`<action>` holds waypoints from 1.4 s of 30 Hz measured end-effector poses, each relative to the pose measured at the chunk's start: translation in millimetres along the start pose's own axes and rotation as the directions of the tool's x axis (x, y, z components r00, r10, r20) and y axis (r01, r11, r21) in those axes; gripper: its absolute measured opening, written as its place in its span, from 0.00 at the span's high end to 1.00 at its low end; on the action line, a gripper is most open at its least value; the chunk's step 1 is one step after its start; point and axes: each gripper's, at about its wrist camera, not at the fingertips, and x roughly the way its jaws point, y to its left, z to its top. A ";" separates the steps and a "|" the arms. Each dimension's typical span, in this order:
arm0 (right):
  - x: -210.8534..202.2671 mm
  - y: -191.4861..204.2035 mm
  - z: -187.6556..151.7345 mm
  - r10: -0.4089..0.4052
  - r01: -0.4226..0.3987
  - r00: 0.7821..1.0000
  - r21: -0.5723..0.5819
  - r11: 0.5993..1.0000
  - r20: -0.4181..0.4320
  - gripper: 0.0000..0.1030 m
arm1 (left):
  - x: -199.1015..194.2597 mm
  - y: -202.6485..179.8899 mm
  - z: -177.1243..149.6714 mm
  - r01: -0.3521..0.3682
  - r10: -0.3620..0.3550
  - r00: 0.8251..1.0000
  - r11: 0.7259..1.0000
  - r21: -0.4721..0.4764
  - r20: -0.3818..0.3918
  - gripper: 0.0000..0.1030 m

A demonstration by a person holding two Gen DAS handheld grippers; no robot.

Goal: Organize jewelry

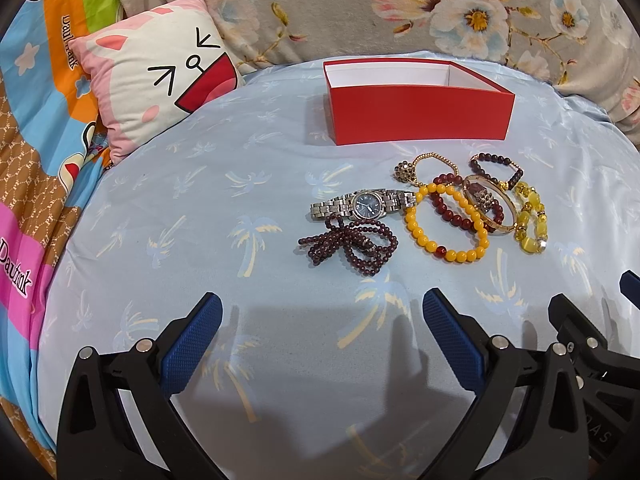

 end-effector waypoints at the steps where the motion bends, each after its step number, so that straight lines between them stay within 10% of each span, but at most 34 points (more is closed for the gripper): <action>1: -0.1 0.2 0.0 0.000 0.000 1.000 0.000 1.000 0.000 0.12 | 0.0 0.1 0.0 0.000 0.000 1.000 1.000 0.000 0.000 0.07; 42: 4.9 -12.6 -2.5 0.018 -0.017 0.999 0.035 0.999 -0.026 0.13 | 3.2 15.9 -1.6 0.064 -0.065 0.998 0.995 -0.074 -0.015 0.07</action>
